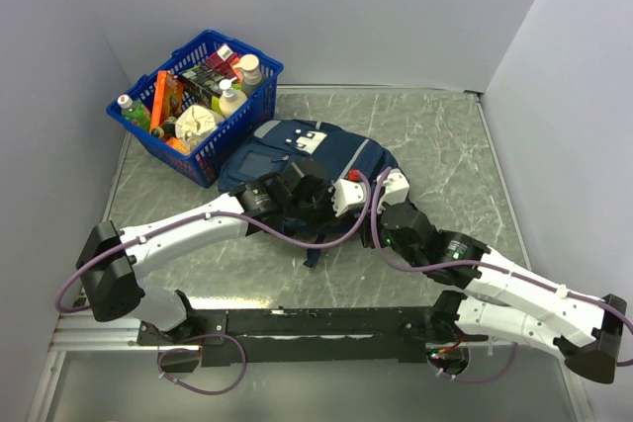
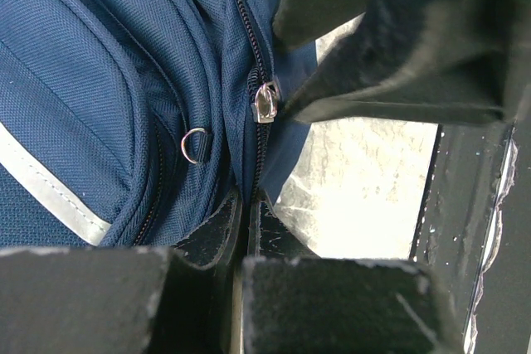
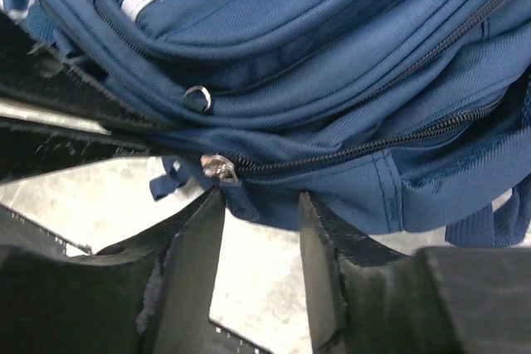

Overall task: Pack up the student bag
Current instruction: Zip the student bag at the center of the board.

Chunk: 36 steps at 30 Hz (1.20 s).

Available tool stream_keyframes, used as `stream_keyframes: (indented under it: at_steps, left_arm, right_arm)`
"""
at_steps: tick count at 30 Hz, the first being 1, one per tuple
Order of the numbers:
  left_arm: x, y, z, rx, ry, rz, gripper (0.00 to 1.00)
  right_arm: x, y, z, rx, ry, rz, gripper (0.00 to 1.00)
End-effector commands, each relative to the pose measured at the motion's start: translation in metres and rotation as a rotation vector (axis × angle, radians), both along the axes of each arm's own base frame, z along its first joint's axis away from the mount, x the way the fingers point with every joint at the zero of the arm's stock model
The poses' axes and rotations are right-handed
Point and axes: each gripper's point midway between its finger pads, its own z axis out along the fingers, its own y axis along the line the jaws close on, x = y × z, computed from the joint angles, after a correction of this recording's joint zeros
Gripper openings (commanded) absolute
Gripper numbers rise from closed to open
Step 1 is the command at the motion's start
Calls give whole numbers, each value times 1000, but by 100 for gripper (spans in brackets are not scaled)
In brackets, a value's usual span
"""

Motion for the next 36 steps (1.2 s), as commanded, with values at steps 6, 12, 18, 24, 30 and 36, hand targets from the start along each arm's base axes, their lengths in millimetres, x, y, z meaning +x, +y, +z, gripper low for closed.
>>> stream_keyframes:
  at_steps: [6,12,18,24,30,36]
  left_arm:
    - [-2,-22,72,-227,-73,-32,1]
    - [-1,-23,73,-233,-83,-30,1]
    - [-3,-26,85,-271,-65,-24,1]
    - [-6,-27,95,-287,-32,-15,1]
    - [-4,-13,81,-264,-27,10,1]
    - [-8,8,59,-197,-69,-29,1]
  right_arm:
    - [16,38,-6,112,-21,47,38]
    - [15,46,-3,162,-20,63,41]
    - [25,40,-11,168,-14,-38,39]
    - [26,31,-11,219,-18,-100,1]
    - [7,-1,0,278,-18,-103,0]
    - [-1,-36,-9,245,57,-141,0]
